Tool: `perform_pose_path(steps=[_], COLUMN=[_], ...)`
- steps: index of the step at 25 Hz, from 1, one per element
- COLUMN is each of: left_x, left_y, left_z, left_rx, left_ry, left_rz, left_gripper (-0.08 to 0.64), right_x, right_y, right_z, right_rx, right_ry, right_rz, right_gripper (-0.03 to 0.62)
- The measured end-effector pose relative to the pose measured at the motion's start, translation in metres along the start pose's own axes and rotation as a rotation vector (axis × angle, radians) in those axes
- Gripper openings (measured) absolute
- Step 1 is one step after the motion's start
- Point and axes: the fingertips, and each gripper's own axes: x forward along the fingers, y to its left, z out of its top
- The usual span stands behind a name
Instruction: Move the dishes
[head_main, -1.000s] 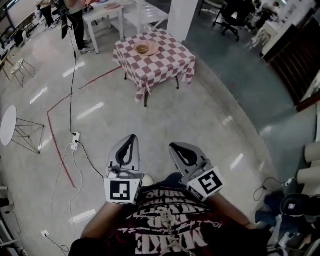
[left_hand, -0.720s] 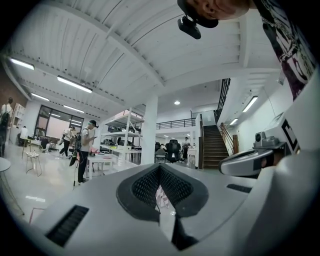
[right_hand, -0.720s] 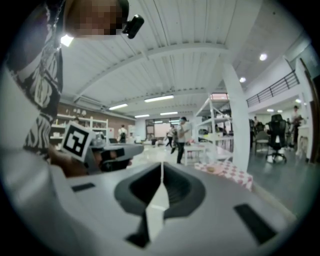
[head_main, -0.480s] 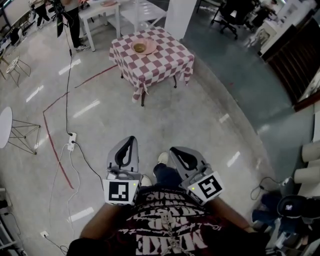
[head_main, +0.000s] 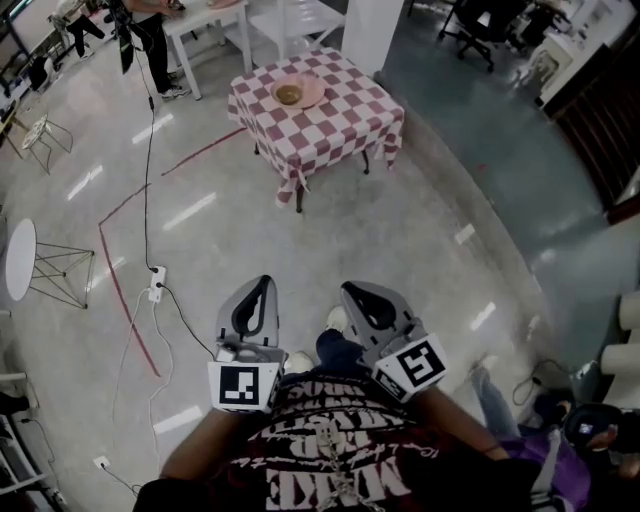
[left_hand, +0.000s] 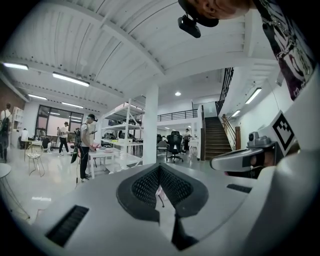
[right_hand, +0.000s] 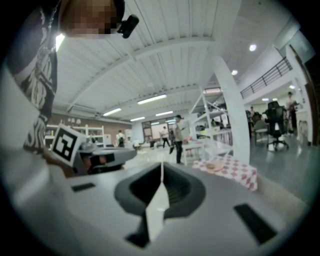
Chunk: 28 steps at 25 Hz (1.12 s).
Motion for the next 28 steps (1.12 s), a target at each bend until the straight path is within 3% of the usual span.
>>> perform_pose_path(steps=[13,28], left_x=[0.073,0.147], left_y=[0.015,0.024], left_z=[0.006,0.021], left_rx=[0.018,0.027], left_ry=[0.005,0.003], left_rz=[0.046,0.172], left_gripper=[0.025,0.025], right_x=[0.052,0.095], right_y=[-0.053,-0.127], right_z=[0.014,0.038], right_rx=[0.004,-0.004], right_ry=[-0.002,0.0], right_rz=[0.102,0.229], right_gripper=[0.035,0.035])
